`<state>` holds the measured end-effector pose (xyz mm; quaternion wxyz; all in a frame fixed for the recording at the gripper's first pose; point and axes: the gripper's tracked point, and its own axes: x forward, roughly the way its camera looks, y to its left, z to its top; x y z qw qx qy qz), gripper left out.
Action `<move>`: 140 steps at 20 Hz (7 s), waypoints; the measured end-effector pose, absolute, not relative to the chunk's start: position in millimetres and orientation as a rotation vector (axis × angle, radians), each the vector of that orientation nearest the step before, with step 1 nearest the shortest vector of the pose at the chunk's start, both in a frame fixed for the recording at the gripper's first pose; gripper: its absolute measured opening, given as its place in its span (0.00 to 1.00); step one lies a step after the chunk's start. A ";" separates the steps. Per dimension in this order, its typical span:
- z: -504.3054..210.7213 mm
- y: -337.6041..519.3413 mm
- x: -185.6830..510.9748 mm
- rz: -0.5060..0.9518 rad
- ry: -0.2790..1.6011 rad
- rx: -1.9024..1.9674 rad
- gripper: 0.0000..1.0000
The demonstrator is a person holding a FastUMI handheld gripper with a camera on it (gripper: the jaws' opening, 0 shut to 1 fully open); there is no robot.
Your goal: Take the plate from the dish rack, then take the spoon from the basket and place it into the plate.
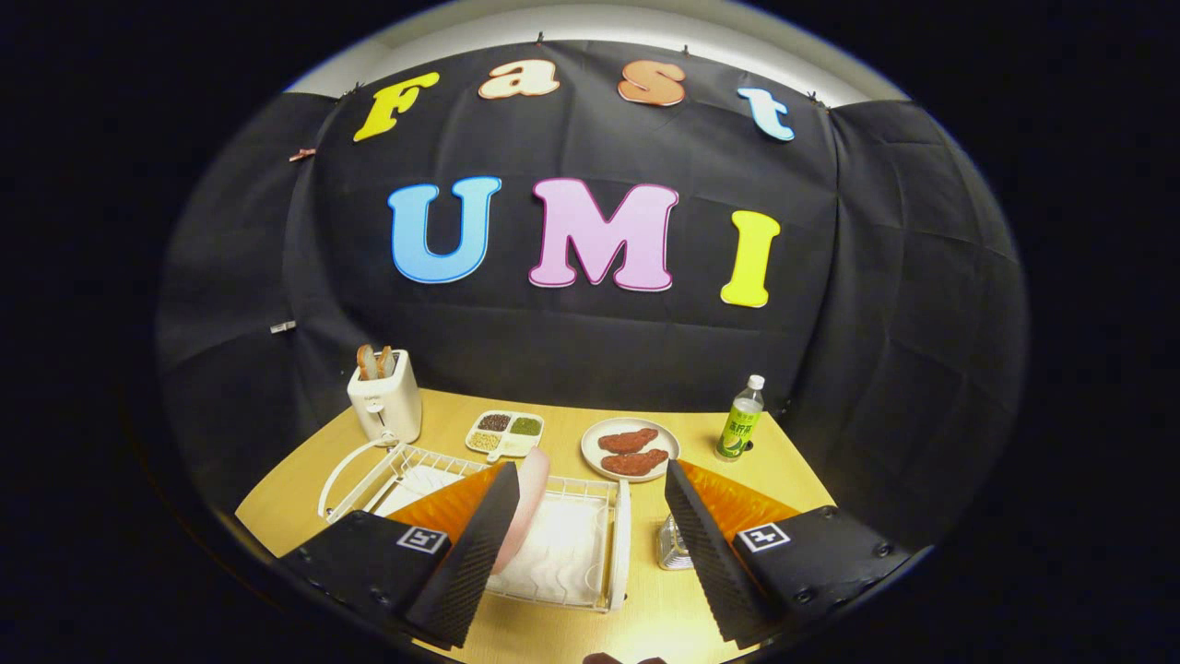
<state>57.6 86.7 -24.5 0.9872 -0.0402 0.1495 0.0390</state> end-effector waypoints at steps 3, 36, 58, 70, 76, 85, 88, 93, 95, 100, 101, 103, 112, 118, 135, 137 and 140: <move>-35.6 101.6 82.3 0.059 0.352 -0.104 0.98; -136.3 120.6 130.6 -0.283 0.655 -0.111 0.27; -147.4 79.4 -17.4 0.075 0.765 0.260 0.25; -253.9 79.5 -84.8 0.166 0.932 0.421 0.26; -295.3 87.4 -76.7 0.182 0.971 0.536 0.26; -290.6 36.2 -60.9 0.075 0.888 0.387 0.73; -260.5 3.5 -49.0 0.013 0.780 0.298 0.99; -205.7 -62.1 -23.8 -0.031 0.553 0.090 0.99; -186.1 -76.4 -15.4 -0.013 0.463 0.033 0.98; -170.9 -99.5 21.1 0.066 0.332 0.006 0.99; -171.9 -103.9 31.7 0.083 0.321 0.007 0.99; -174.5 -109.0 52.5 0.121 0.298 0.018 0.98; -215.3 -102.4 106.4 0.218 0.274 0.067 0.99; -212.0 -91.2 121.9 0.249 0.214 0.062 0.60; -210.9 -72.6 135.5 0.261 0.179 -0.007 0.20; -210.5 -72.0 136.0 0.264 0.188 -0.015 0.18; -205.4 -74.3 140.6 0.258 0.207 -0.001 0.16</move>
